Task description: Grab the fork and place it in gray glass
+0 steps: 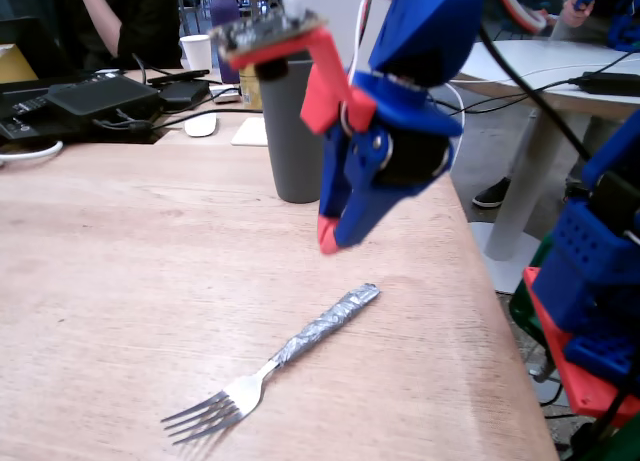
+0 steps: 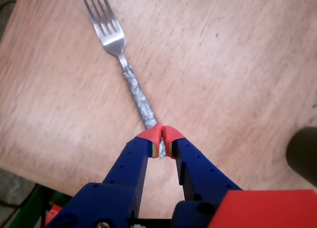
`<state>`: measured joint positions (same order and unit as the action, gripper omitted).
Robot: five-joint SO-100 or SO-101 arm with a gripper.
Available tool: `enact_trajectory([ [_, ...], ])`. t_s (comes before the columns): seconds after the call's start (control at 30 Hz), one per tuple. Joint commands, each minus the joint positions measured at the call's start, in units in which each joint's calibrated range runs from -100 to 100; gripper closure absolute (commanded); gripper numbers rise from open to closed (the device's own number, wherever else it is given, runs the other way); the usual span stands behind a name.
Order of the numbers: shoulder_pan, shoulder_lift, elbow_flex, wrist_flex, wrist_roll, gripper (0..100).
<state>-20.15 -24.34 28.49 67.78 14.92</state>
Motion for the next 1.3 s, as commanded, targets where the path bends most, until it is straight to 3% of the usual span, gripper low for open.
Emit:
enact_trajectory([
  [0.0,-4.72,0.84,-3.25,-0.54,0.34,100],
  [0.1,-4.89,0.93,-3.15,-0.63,4.79,100],
  [0.23,-11.32,1.01,-4.38,-0.71,5.67,100],
  [0.4,-11.32,10.88,-15.23,-0.63,7.08,100],
  [1.13,-14.54,25.03,-18.63,-0.71,6.79,99],
  [1.27,-14.2,25.03,-17.78,-0.54,7.08,67],
])
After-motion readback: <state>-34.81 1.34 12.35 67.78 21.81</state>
